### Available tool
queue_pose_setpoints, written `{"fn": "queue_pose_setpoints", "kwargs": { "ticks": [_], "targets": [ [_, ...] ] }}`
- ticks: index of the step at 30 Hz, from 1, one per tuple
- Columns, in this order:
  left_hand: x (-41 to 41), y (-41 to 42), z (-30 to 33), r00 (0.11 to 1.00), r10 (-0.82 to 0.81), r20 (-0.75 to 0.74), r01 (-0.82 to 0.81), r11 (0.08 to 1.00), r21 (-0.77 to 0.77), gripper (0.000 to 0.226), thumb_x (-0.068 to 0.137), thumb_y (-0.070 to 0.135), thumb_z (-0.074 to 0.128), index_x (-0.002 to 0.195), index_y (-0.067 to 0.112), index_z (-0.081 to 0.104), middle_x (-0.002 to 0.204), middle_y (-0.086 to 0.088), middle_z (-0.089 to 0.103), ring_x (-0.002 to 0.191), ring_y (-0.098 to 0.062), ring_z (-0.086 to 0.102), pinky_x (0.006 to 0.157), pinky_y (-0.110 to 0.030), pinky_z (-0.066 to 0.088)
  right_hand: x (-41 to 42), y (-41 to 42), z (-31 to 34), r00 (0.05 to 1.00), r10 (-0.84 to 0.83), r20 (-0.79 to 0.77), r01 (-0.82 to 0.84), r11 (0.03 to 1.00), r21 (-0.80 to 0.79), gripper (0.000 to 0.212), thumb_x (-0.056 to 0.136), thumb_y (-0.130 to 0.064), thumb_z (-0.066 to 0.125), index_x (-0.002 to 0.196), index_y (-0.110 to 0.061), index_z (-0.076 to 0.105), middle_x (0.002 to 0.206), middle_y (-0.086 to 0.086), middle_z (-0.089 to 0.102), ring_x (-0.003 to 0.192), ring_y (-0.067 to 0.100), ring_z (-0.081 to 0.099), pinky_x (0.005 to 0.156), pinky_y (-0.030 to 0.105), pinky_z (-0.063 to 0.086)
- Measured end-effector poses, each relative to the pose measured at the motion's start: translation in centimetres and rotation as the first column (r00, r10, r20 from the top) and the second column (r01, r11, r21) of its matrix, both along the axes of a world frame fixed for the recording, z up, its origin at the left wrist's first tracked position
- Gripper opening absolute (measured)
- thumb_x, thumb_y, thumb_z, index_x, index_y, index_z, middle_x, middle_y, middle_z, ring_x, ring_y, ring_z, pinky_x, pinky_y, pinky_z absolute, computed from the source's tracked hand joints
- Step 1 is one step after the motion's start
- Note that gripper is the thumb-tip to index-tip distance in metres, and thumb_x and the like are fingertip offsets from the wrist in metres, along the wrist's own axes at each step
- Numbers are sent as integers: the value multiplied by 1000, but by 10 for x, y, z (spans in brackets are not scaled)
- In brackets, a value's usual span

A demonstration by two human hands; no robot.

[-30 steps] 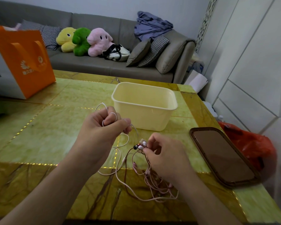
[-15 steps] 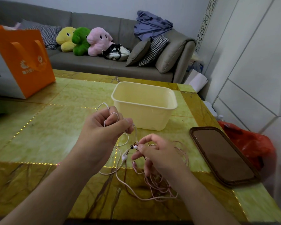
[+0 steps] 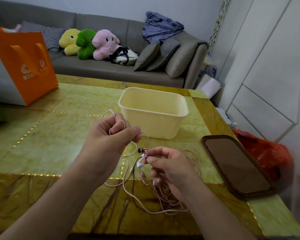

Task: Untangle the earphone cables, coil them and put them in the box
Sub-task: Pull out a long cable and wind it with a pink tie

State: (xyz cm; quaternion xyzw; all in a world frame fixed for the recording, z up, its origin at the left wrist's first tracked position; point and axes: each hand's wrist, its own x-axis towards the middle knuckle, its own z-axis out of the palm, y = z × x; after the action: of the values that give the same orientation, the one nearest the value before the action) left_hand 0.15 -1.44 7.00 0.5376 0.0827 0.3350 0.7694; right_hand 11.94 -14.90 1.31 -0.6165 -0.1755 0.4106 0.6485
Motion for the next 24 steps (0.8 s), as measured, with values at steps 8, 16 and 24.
{"fn": "queue_pose_setpoints", "kwargs": {
  "ticks": [8,16,24],
  "targets": [
    [0,1,1,999,-7,44,8,1000,-18,46,78,-3,70,66,18,32,61,-6,41,66,-24,56,72,-24,53,1,3,-10,973,-60,224,84,992,-99,16,87,1,83,100,-7,76,79,6,75,50,16,58,49,33,46],
    [-1,3,-1,999,-2,55,1,1000,5,51,81,-9,73,64,20,35,59,-3,43,66,-22,57,74,-25,53,-1,0,-6,898,-21,440,100,982,-158,7,91,-6,75,88,-12,74,63,1,67,42,14,56,45,26,44],
    [-1,3,0,998,8,55,-7,1000,-7,46,79,-6,69,61,21,36,61,-6,40,65,-22,57,72,-25,54,-5,1,-5,819,-34,572,172,967,-188,24,85,-37,85,78,-18,71,65,0,68,54,18,64,57,45,62]
  ]
}}
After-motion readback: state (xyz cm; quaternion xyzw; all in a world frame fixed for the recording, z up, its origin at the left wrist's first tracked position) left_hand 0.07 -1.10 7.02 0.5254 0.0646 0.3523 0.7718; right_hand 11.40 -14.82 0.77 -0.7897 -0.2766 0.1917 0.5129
